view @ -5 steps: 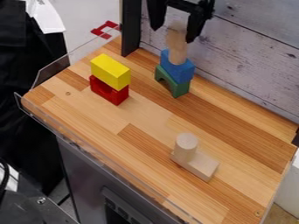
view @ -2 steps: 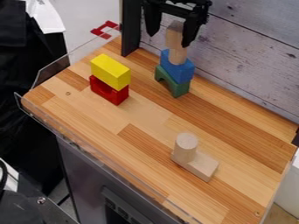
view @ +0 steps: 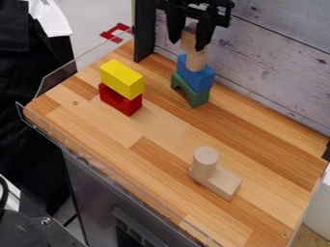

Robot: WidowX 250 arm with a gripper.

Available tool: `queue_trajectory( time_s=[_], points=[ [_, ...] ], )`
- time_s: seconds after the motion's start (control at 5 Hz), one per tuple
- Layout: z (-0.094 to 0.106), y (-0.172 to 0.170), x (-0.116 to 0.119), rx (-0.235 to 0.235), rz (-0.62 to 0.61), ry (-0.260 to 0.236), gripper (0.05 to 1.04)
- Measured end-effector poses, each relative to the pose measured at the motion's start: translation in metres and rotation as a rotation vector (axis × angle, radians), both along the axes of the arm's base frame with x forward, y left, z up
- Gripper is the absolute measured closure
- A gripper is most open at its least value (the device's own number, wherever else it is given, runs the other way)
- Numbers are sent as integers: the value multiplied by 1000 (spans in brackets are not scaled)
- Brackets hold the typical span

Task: Placed cube on table

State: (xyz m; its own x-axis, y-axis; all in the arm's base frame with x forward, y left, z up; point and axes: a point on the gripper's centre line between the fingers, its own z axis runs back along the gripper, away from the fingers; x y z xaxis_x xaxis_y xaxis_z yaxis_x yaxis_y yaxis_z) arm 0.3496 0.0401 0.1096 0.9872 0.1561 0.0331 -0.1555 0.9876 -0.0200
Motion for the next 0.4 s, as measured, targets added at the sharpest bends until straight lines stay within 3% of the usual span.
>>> queue_trajectory(
  time_s=[0.4],
  points=[
    [13, -3, -7, 19, -9, 39, 549]
  ],
)
